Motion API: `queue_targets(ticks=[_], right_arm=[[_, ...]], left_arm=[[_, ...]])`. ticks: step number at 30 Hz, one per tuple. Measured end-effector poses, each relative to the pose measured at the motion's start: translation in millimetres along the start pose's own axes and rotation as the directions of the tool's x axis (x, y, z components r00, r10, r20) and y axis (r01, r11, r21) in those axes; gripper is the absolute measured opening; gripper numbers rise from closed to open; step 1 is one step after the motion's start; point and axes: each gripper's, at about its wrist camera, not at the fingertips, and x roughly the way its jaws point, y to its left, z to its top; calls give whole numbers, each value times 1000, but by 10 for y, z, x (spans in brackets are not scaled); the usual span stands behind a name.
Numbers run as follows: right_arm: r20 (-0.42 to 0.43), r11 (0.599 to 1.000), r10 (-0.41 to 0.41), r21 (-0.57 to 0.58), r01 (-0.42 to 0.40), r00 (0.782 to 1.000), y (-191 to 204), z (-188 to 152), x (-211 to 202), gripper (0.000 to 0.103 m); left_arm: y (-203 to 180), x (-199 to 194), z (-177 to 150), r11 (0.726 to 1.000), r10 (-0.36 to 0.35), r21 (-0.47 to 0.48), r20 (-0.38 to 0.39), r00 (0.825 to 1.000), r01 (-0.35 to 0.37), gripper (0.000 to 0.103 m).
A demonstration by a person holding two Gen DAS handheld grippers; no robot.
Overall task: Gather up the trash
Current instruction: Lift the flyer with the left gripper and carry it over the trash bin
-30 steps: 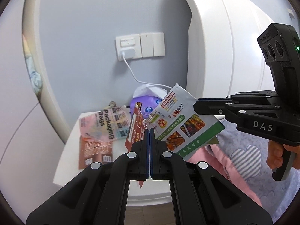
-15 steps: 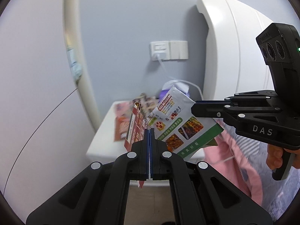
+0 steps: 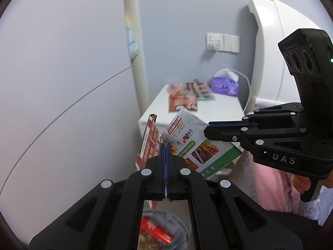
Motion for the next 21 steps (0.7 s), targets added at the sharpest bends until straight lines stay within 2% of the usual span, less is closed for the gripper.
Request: queue_targets(ticks=[5, 10, 16, 21], right_arm=[[-64, 997, 48, -53, -51, 997, 244, -182, 234, 4], [-150, 988, 93, -107, -110, 984, 408, -389, 526, 4], [-257, 973, 137, -145, -178, 957, 457, -622, 849, 4], [-355, 962, 152, -162, -221, 923, 473, -847, 1152, 4]], left_arm=[[137, -94, -339, 999, 30, -41, -37, 999, -32, 0], [206, -75, -673, 995, 49, -78, -89, 995, -56, 0], [204, 38, -1063, 989, 44, -134, -151, 988, -65, 0], [224, 187, -1372, 980, 35, -185, -202, 979, -73, 0]])
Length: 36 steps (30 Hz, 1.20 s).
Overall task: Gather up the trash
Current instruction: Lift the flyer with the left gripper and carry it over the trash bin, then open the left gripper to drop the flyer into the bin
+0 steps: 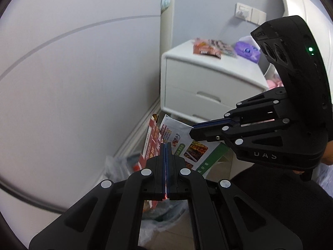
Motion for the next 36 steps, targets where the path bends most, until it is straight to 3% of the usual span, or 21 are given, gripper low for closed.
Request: queue_targets(ticks=[8, 20, 36], right_arm=[[-125, 996, 53, -60, -60, 991, 63, -18, 411, 4], [-303, 979, 91, -146, -140, 949, 122, -37, 1197, 4], [-385, 962, 144, -162, -220, 912, -261, -101, 1910, 4]], left_arm=[[164, 249, -215, 998, -4, -60, -60, 998, 0, 0], [406, 694, -542, 992, -26, -126, -162, 986, 5, 0], [607, 1530, -812, 982, -108, -182, -278, 955, 58, 0]])
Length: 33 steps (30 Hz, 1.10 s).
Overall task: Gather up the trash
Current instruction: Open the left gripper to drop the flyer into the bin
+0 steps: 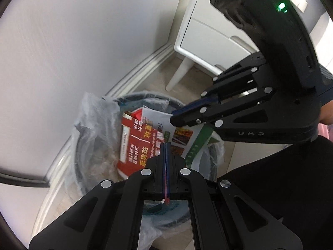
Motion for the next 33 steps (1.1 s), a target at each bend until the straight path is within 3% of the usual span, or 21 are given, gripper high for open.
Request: queue_targets(ticks=[14, 22, 25, 26, 27, 28, 30, 33], right_arm=[[-76, 1000, -2, 19, 4, 997, -327, -78, 442, 4], [-88, 998, -60, -26, 58, 994, -262, -94, 438, 4], [-71, 996, -83, -49, 80, 994, -154, -69, 349, 7], [-72, 994, -90, -61, 85, 993, -112, -62, 337, 9], [-70, 993, -98, -76, 92, 993, -72, -62, 326, 20], [-68, 991, -105, -85, 99, 992, -40, -62, 318, 43], [-45, 983, -152, -112, 146, 987, 38, -61, 283, 56], [-4, 983, -155, -97, 153, 988, 38, -56, 190, 76]], left_arm=[[168, 613, -61, 999, -36, -34, -102, 994, 33, 0], [133, 656, -24, 999, -21, -27, -93, 995, 19, 1], [111, 546, -51, 1000, -7, -23, -71, 997, 6, 22], [112, 528, -51, 1000, 5, -21, -65, 998, -7, 36], [132, 458, -73, 1000, 18, -21, -56, 998, -19, 50], [144, 429, -75, 999, 30, -30, -48, 998, -32, 56], [166, 414, -93, 996, 77, -40, -51, 996, -79, 77], [261, 350, -109, 993, 91, -76, -43, 995, -94, 88]])
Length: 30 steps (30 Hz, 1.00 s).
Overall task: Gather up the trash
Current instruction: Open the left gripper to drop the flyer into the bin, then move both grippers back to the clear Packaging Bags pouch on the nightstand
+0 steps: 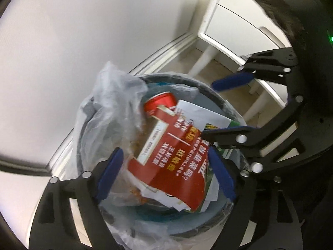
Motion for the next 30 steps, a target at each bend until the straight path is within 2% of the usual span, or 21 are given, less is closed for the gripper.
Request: queue_targets(ticks=[2, 4, 6, 10, 13, 19, 25, 30], right_arm=[[13, 1000, -17, 12, 17, 1000, -32, -4, -54, 86], [27, 999, -32, 21, 31, 999, -69, -12, -106, 94], [42, 998, -54, 17, 54, 998, -76, -19, -155, 96], [82, 993, -117, -8, 118, 990, -40, -74, -256, 96], [117, 986, -162, -2, 164, 980, -80, -152, -478, 96], [195, 975, -219, 90, 205, 956, -197, -274, -1016, 96], [261, 955, -279, 173, 240, 924, -254, -445, -1517, 96], [336, 936, -322, 256, 243, 885, -279, -597, -1935, 96]], left_arm=[[41, -49, 10, 1000, 15, -12, 17, 1000, -15, 97], [74, -94, 26, 1000, 18, -12, 38, 999, -18, 97], [79, -110, 46, 1000, 15, -18, 50, 999, -15, 97], [48, -189, 39, 1000, 20, -13, 64, 998, -20, 97], [-9, -266, 35, 1000, 23, -10, 72, 997, -22, 97], [-193, -570, 52, 999, 33, 32, 122, 992, -37, 97], [-363, -904, 177, 997, 41, 64, 178, 983, -53, 97], [-520, -1227, 332, 995, 27, 86, 234, 972, -48, 97]])
